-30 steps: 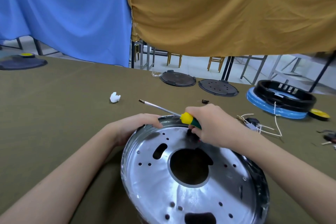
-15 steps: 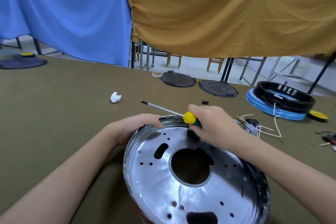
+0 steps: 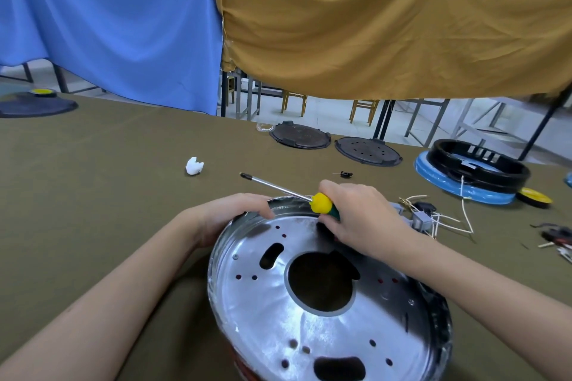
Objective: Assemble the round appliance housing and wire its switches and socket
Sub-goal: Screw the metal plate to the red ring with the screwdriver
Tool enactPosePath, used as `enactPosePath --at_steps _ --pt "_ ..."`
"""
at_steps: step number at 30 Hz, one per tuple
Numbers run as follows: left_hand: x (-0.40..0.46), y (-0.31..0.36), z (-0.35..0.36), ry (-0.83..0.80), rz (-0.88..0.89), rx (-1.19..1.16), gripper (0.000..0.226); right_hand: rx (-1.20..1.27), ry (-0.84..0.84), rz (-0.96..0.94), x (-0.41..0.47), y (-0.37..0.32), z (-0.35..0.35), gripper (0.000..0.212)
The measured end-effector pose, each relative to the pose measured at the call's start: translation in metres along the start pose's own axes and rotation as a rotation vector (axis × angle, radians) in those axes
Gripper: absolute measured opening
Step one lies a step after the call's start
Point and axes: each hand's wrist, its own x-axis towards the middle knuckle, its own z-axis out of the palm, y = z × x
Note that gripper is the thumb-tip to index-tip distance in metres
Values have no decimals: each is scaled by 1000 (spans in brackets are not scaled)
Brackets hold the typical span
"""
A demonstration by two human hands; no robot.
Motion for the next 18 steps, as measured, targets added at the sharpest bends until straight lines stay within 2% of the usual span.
enactPosePath --at_steps 10,15,18 --pt "0 0 2 -8 24 8 65 25 -68 -43 1 4 -7 32" --pt "-3 2 5 -22 76 21 56 -38 -113 -81 0 3 -3 17" --pt "-3 4 7 -58 112 33 51 -75 -122 -87 0 2 -3 17"
